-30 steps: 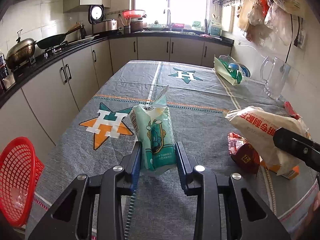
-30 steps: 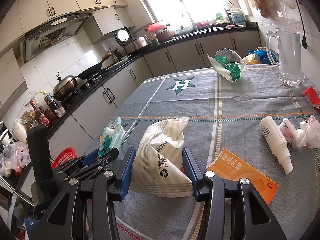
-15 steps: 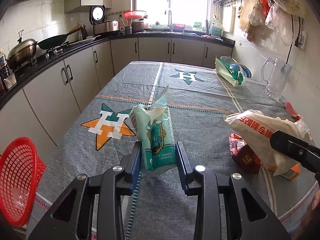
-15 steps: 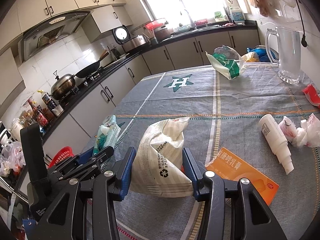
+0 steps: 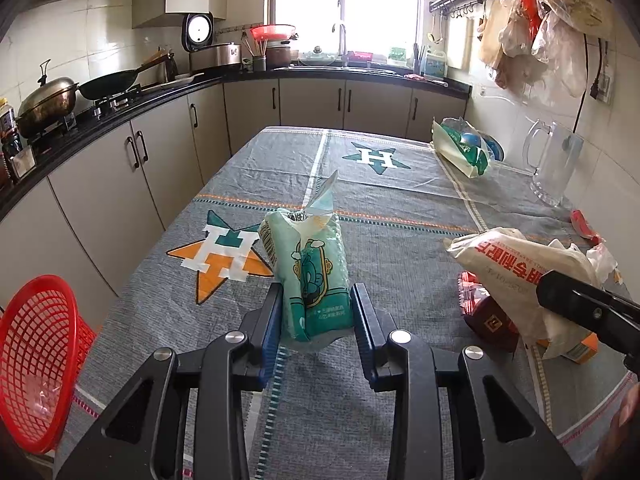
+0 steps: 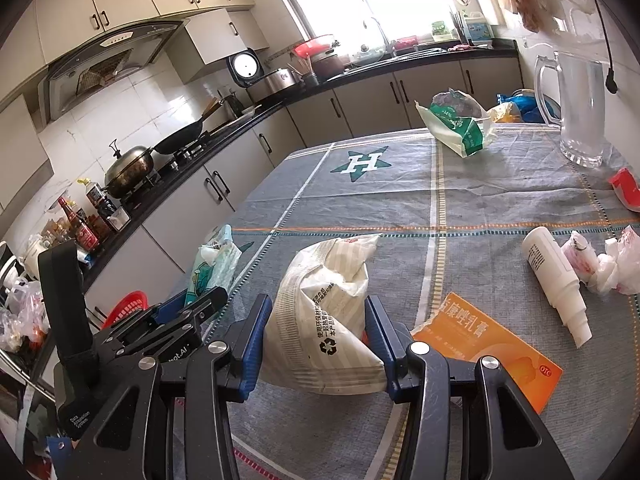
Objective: Collect trash
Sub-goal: 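Lift the tissue pack with the left gripper while the right holds the paper bag, then carry the tissue pack and paper bag to the red basket and lower them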
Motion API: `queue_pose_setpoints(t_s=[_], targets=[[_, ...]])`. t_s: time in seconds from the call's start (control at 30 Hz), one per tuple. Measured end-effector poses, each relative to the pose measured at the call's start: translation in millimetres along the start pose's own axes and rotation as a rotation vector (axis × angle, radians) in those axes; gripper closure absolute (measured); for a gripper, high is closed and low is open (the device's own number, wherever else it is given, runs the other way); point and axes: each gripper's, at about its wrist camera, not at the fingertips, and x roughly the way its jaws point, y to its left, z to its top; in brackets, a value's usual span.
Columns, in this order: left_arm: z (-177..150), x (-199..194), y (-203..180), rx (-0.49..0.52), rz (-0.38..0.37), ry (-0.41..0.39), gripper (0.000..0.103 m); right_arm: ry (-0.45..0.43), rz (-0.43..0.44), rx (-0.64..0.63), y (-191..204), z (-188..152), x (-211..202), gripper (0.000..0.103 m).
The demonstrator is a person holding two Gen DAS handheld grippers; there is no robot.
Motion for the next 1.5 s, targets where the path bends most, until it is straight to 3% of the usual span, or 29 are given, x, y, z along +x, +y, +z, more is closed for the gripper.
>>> queue_pose_setpoints(t_s=[0.57, 0.87, 1.1, 1.5], targets=[[0.7, -1.9, 0.9, -0.007, -0.003, -0.003, 0.071, -0.001, 0.025, 0.007, 3.2, -0.6, -3.7, 0.051], [-0.5, -6.8, 0.9, -0.009, -0.001, -0.015, 0.071, -0.051, -0.008, 0.003, 3.3, 2.8, -13.2, 0.051], [-8.0, -37.5, 8.9, -0.038, -0.007, -0.036, 0.07, -0.064, -0.006, 0.063, -3.8, 8.2, -22.9, 0.051], [-28.6, -98.0, 40.6, -0.059, 0.028, -0.097, 0.07, -0.045, 0.063, 0.049, 41.3, -21.5, -38.0, 0.051]])
